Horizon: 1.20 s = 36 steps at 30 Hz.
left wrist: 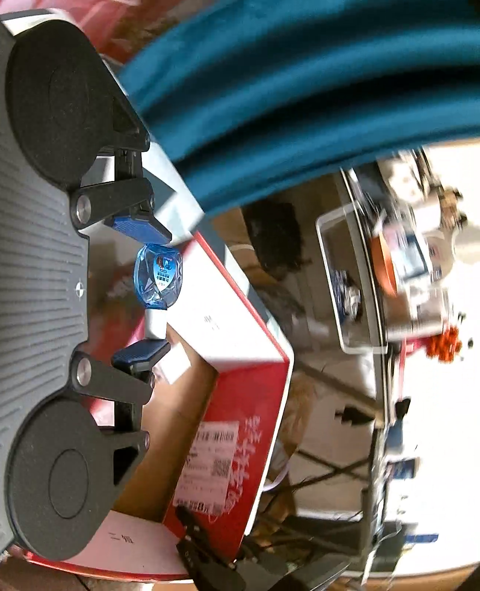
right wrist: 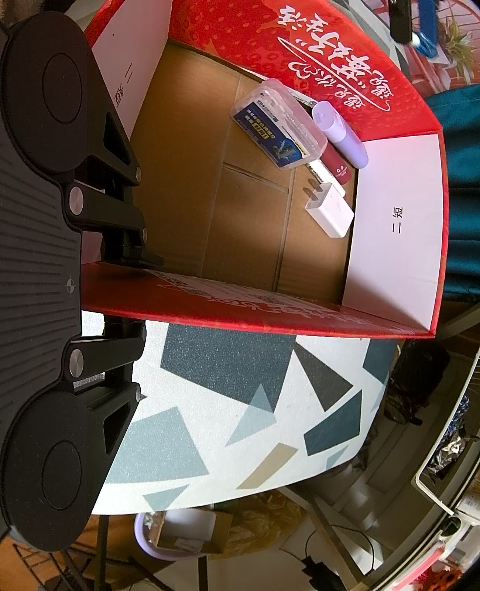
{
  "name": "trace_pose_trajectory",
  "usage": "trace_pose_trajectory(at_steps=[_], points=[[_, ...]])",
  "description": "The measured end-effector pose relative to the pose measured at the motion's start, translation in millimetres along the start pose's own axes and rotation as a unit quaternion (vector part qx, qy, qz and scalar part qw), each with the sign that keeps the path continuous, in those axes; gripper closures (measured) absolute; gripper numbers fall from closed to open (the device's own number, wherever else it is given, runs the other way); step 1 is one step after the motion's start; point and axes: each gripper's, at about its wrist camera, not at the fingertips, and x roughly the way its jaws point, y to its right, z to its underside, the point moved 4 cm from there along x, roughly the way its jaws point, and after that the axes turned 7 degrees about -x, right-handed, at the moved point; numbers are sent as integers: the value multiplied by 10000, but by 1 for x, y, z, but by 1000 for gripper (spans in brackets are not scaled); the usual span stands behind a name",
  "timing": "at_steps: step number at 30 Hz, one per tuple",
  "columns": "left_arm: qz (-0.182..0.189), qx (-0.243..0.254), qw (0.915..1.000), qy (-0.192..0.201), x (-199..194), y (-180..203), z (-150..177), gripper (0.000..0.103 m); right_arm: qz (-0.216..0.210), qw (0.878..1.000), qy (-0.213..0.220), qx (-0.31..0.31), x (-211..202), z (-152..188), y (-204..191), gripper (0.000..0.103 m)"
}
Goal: Organize rigid objects
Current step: 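Grasp the blue tape roller with the left tool and drop it into the box, then lower the left tool onto the pink-checkered pen and grasp it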
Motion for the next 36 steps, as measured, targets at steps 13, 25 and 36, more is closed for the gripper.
trace_pose_trajectory(at_steps=[13, 25, 36], points=[[298, 537, 9966, -548, 42, 27, 0, 44, -11, 10000, 9, -8, 0, 0, 0, 85], [742, 331, 9948, -613, 33, 30, 4, 29, -18, 10000, 24, 0, 0, 0, 0, 84], [246, -811, 9958, -341, 11, -48, 17, 3, -19, 10000, 24, -1, 0, 0, -1, 84]])
